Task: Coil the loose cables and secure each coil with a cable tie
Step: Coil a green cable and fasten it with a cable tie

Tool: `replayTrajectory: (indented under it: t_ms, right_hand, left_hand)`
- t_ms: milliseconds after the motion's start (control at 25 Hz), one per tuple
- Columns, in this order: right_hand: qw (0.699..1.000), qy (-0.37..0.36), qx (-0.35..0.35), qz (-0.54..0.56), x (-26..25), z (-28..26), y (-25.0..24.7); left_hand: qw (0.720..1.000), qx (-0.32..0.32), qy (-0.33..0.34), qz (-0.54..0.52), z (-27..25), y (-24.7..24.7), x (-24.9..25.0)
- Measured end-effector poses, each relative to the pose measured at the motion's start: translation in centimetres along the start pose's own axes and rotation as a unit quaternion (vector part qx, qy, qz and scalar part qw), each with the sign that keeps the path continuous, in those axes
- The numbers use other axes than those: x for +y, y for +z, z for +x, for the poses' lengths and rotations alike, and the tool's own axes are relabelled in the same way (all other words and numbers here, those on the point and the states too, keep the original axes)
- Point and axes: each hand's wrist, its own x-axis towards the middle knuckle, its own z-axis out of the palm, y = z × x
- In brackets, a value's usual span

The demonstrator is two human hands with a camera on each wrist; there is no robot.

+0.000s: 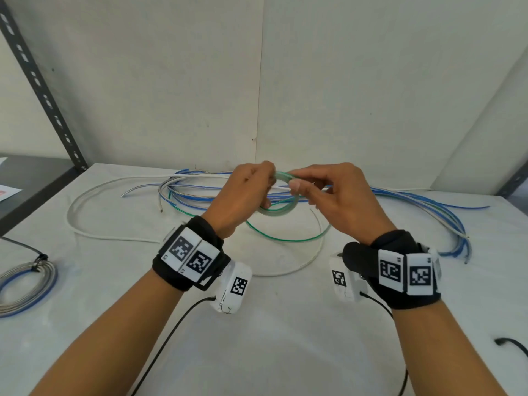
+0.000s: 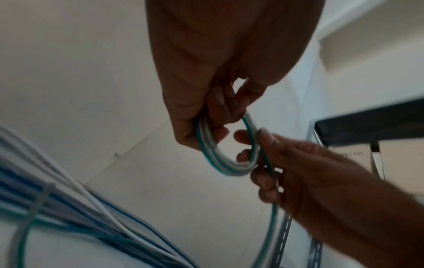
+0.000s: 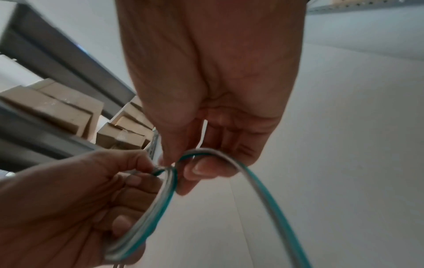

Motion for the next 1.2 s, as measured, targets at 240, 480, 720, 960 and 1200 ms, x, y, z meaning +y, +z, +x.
replayTrajectory:
  t_ms: [240,480,720,960,1200]
  right_hand:
    - [0.977,0.069,0.065,0.19,0.0,0.1,1.6]
    - [0.948,0.106,0.106,0.281,-1.0,-0.3,4.6]
    - [0.967,0.062,0.117,0.218,-0.4,-0.1,3.3]
    - [1.0,-0.004,-0.022,-0.007,0.3,-0.2,0.2]
    - [0.997,0.007,0.039,0.063,0.9,0.1,-0.3]
  left_hand:
    - [0.962,0.074,-0.052,-0.259,0.8,-1.1,0.9]
    - [0.925,0.054,-0.049,-0.372,0.8,-0.6,0.5]
    - [0.946,0.015,-0.069,-0.317,0.7,0.0,0.4]
    - [0.995,-0.079,-0.056,0.018,0.2,-0.2,0.0]
    - [0.987,-0.005,-0.041,-0.158,0.8,-0.6,0.6]
